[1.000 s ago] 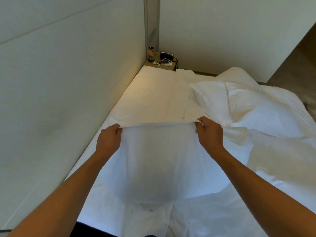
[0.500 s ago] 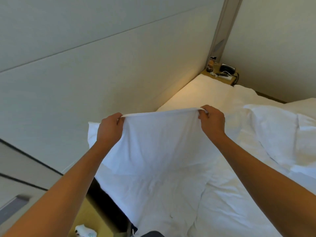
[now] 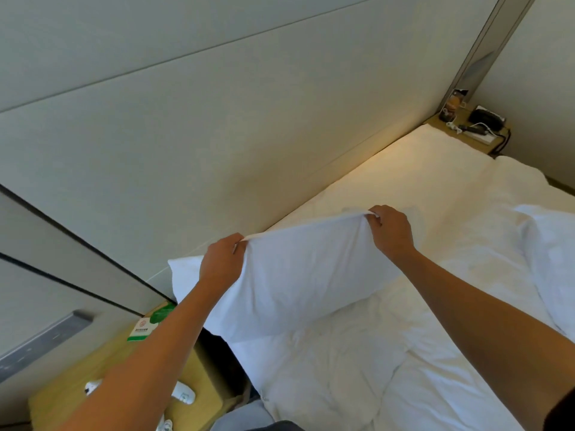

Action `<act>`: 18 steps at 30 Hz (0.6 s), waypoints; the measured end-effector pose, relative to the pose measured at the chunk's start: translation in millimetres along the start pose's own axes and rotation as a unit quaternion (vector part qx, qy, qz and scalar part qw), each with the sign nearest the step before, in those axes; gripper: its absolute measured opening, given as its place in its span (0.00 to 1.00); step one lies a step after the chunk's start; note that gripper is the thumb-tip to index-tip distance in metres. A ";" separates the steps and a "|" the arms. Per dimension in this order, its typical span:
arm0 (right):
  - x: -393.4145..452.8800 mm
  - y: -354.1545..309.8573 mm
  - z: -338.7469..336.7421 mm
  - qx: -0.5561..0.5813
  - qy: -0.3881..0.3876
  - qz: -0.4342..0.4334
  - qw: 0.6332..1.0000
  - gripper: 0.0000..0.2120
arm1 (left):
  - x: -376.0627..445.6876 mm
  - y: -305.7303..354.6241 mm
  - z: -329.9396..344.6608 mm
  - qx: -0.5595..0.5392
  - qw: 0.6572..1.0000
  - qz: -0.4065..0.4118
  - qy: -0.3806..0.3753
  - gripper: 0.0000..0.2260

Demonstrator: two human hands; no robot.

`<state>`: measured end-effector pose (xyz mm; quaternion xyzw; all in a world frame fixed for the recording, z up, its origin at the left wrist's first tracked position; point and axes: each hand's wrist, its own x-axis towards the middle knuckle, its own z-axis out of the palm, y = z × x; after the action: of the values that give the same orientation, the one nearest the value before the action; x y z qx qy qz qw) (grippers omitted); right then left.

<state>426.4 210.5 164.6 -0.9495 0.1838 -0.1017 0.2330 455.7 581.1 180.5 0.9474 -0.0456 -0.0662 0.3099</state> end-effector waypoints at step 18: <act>101.7 3.3 -16.0 0.006 0.070 0.038 0.997 0.13 | 86.5 36.5 1.3 -0.104 0.981 -0.060 -0.154 0.10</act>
<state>513.6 161.0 187.8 -0.9309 0.2353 -0.1598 0.2291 539.3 539.9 192.7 0.8894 -0.0289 -0.2345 0.3913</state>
